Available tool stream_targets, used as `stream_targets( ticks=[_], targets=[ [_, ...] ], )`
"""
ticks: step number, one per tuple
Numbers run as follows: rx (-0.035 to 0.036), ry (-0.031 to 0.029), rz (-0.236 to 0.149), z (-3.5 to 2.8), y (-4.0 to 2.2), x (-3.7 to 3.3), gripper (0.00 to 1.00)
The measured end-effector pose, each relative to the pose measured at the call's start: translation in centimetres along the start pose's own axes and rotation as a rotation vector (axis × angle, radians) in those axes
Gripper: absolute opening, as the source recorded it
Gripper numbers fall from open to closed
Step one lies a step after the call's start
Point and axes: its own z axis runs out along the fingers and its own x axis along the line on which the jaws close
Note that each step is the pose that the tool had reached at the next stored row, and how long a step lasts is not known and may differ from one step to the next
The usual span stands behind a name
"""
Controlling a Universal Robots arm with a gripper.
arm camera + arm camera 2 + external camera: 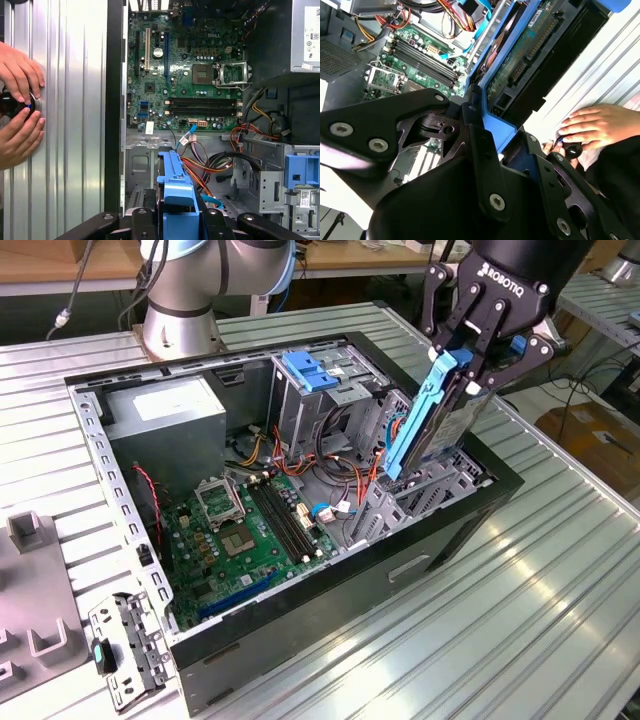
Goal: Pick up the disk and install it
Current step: 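Insert the disk into the insertion slot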
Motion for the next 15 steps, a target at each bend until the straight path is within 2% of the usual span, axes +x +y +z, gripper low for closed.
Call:
stream_targets(
  ticks=[8,15],
  targets=[
    [-0.0001,0.0,-0.021,0.89,0.1,0.09,0.37],
    [-0.0001,0.0,-0.021,1.09,0.1,0.17,0.37]
  ],
)
